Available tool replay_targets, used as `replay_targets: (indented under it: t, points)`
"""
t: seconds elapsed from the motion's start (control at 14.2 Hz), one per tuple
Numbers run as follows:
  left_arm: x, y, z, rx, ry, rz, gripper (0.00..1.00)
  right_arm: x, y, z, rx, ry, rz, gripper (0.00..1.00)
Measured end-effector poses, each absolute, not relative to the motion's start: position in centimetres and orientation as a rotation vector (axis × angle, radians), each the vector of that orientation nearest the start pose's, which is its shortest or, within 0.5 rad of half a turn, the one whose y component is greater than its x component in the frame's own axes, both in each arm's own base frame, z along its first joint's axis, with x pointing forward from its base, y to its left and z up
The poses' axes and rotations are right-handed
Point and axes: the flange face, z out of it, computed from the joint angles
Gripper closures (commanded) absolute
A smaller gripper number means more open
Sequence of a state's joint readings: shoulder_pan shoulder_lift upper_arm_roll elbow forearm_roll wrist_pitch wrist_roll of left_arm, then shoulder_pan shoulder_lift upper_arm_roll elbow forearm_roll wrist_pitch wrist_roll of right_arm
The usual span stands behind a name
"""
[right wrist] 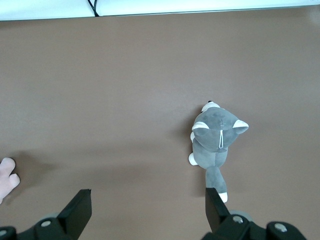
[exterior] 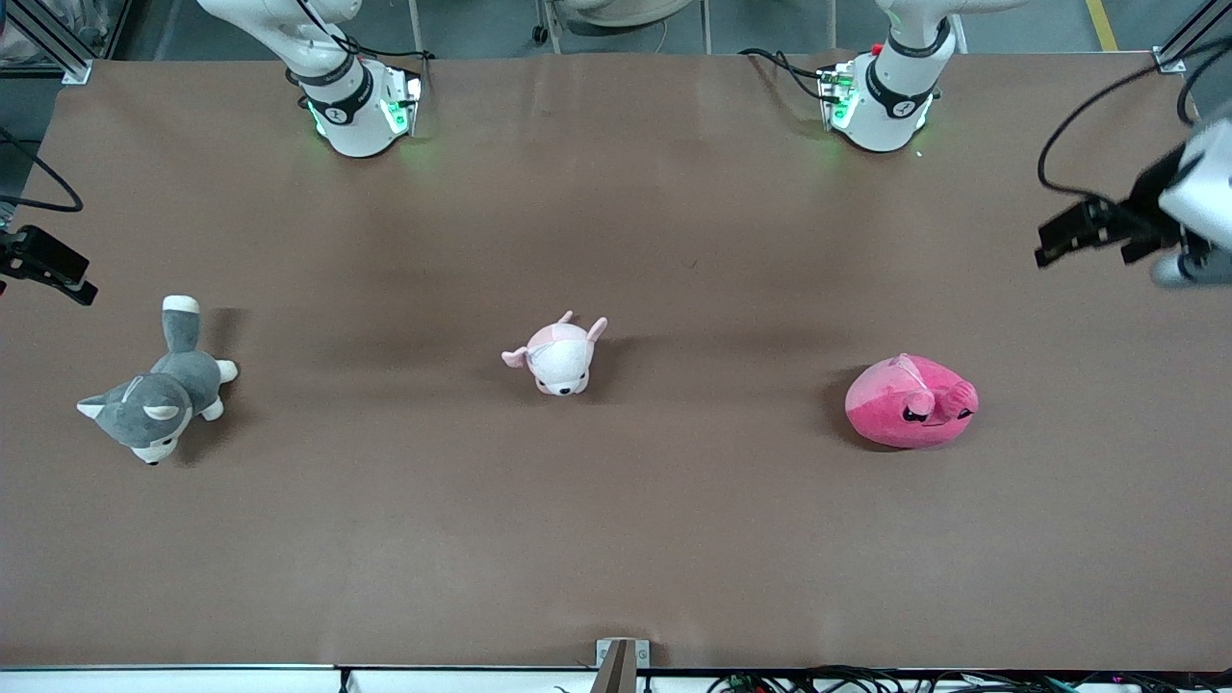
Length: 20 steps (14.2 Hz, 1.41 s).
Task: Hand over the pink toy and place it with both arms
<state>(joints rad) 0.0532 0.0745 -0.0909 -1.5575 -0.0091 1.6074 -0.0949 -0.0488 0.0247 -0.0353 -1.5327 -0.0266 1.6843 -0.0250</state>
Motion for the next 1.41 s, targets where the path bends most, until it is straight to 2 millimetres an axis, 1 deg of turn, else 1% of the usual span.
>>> replay_targets:
  t: [0.14,0.21,0.35,0.42,0.49,0.63,0.7,0.77,0.84,1.19,1.26,1.34,1.41]
  points:
    - [61.1,-0.1,54.2,-3.163,-0.132,0.030,0.00,57.2,-5.0,63.9,-3.168,0.091,-0.198,0.00]
    - [62.5,0.4,51.2,-3.176,-0.151,0.027,0.00,57.2,-5.0,63.9,-3.168,0.091,-0.197,0.00]
    - [64.5,0.4,46.0,-3.245,-0.215,-0.012,0.00,57.2,-5.0,63.9,-3.168,0.091,-0.197,0.00]
    - [65.0,0.2,43.7,-3.274,-0.257,-0.044,0.00,57.2,-5.0,63.9,-3.168,0.091,-0.197,0.00]
    - [65.0,0.1,41.8,-3.288,-0.287,-0.076,0.00,57.2,-5.0,63.9,-3.168,0.091,-0.196,0.00]
    - [64.2,-0.1,38.4,-3.289,-0.316,-0.102,0.00,57.2,-5.0,63.9,-3.168,0.091,-0.196,0.00]
    - [63.8,-0.1,37.1,-3.287,-0.325,-0.094,0.02,57.2,-5.0,63.9,-3.168,0.091,-0.196,0.00]
    - [63.5,0.0,36.2,-3.284,-0.331,-0.083,0.07,57.2,-5.0,63.9,-3.168,0.091,-0.196,0.00]
    - [63.3,0.0,35.7,-3.283,-0.333,-0.074,0.12,57.2,-5.0,63.9,-3.168,0.091,-0.196,0.00]
    - [62.8,-0.2,34.9,-3.284,-0.330,-0.047,0.38,57.2,-5.1,63.9,-3.168,0.091,-0.196,0.00]
    - [62.8,-0.3,34.8,-3.284,-0.329,-0.042,0.47,57.2,-5.1,63.9,-3.169,0.091,-0.196,0.00]
    - [62.7,-0.4,34.7,-3.284,-0.327,-0.036,0.60,57.2,-5.1,63.9,-3.169,0.091,-0.196,0.00]
    - [62.6,-0.5,34.5,-3.284,-0.326,-0.032,0.75,57.2,-5.1,63.9,-3.169,0.091,-0.196,0.00]
